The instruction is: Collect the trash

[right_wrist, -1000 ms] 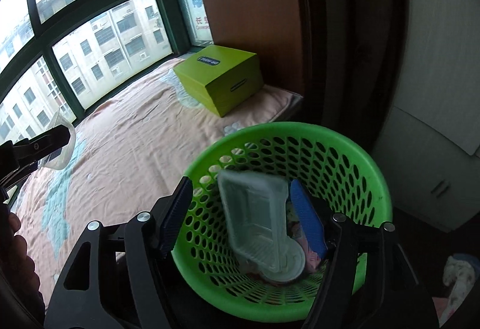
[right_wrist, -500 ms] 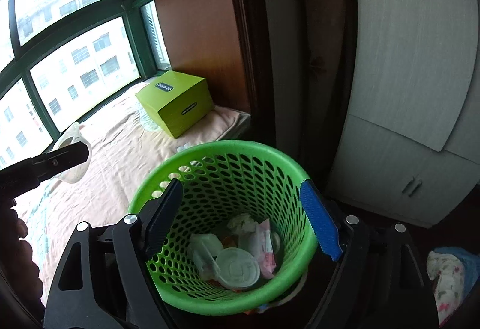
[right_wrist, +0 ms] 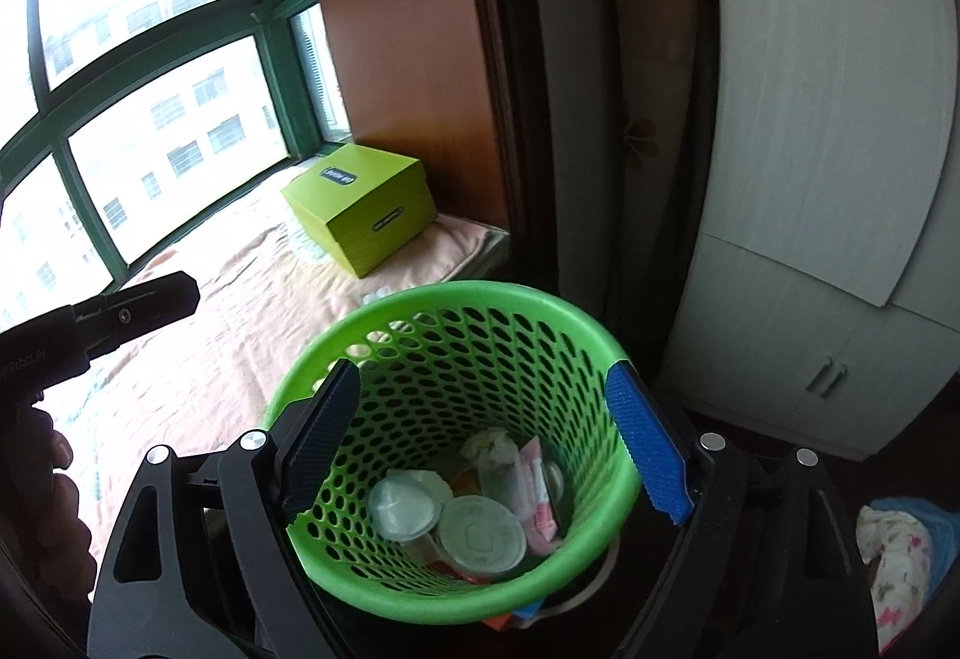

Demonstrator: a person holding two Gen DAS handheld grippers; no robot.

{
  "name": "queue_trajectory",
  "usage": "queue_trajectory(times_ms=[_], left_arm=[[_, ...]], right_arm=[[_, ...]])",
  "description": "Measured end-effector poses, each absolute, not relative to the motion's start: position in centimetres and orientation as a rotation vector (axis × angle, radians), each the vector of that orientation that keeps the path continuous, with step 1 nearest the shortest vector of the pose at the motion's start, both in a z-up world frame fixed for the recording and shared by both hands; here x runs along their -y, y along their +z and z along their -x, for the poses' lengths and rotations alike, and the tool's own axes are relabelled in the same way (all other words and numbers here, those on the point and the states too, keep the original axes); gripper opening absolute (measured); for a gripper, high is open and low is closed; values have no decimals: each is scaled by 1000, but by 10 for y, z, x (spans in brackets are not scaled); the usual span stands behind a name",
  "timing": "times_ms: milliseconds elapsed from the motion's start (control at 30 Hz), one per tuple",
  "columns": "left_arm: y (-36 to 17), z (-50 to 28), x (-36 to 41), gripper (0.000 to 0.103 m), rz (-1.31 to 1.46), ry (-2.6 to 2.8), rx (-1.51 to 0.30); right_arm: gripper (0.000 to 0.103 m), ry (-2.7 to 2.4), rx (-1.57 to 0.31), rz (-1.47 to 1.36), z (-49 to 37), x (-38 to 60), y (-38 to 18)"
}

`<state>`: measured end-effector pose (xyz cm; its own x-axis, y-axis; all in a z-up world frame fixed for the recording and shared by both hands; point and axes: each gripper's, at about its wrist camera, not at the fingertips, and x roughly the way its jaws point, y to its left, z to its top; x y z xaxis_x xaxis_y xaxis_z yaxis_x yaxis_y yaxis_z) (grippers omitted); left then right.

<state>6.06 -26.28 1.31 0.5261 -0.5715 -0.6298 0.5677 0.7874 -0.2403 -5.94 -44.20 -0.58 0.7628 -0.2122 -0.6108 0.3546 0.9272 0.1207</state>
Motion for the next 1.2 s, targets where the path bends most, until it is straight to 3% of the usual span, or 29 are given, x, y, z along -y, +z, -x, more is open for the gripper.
queue_trajectory(times_ms=[367, 800, 1200], left_arm=[[20, -70, 190, 95, 19, -465, -721], [25, -79, 83, 96, 91, -229, -701], [24, -71, 36, 96, 113, -112, -678]], right_arm=[[89, -169, -624, -197, 31, 397, 3], [93, 0, -598, -113, -6, 327, 19], [95, 74, -588, -77, -23, 290, 26]])
